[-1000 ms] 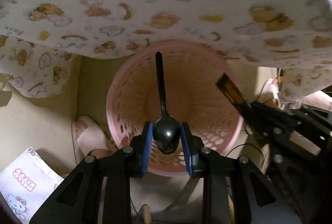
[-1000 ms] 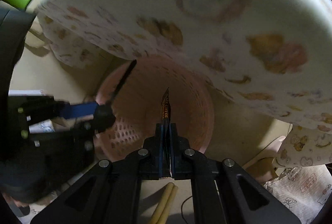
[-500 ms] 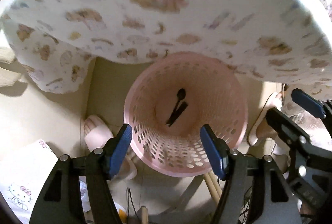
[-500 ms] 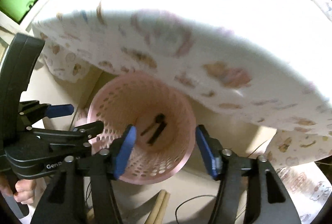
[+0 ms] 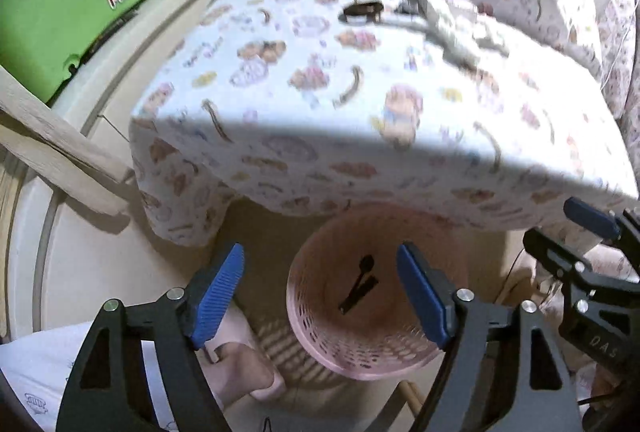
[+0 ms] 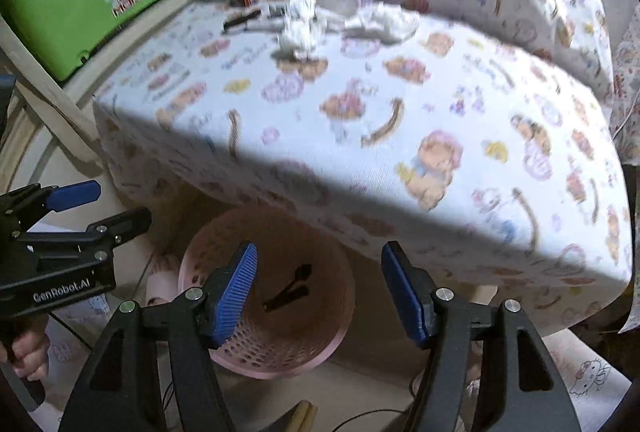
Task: Collect trash
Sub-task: 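Move the right tool to the white tissue and close on it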
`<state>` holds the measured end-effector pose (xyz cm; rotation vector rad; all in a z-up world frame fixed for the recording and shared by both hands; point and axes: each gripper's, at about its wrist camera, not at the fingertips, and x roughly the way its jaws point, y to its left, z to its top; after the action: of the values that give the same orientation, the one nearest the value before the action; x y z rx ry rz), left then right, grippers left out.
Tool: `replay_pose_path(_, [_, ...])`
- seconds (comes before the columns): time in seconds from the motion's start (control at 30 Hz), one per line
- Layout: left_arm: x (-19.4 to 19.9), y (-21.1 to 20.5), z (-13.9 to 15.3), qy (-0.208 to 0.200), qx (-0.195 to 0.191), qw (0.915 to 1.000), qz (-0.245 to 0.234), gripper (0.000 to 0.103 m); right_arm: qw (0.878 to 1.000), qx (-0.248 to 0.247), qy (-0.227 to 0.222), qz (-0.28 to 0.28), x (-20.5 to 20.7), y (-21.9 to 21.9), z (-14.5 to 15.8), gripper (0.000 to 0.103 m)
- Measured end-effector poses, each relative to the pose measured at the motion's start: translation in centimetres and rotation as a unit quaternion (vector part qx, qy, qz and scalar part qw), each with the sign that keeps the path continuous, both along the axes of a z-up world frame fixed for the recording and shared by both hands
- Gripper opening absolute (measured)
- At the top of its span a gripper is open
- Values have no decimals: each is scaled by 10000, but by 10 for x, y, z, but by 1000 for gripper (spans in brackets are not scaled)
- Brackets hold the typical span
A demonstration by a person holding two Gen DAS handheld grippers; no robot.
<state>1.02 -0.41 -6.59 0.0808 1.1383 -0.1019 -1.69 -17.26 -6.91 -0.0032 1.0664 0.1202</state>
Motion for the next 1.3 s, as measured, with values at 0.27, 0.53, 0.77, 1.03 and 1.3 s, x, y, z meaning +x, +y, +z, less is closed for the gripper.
replay_pose_path(0.27, [3,-5,17,-457,-37,9989,22,83,9985,133,-532,12,-6,-4,29,68])
replay_pose_path(0.53, [26,-7,51,-801,-274,9964,46,85,9945,253,-1015,100,2,-6,52,71])
replay_pose_path(0.77, [58,0,91,-1233,-164,9922,23,85,9925,189,-1206,51,20,-12,63,71])
replay_pose_path(1.03, [90,6,101,-1510,-65,9885,-79,87,9918,50,-1243,276,54,-5,66,71])
replay_pose_path(1.3, [112,23,75,-1380,-204,9901,125,96,9920,169,-1201,344,92,1,58,71])
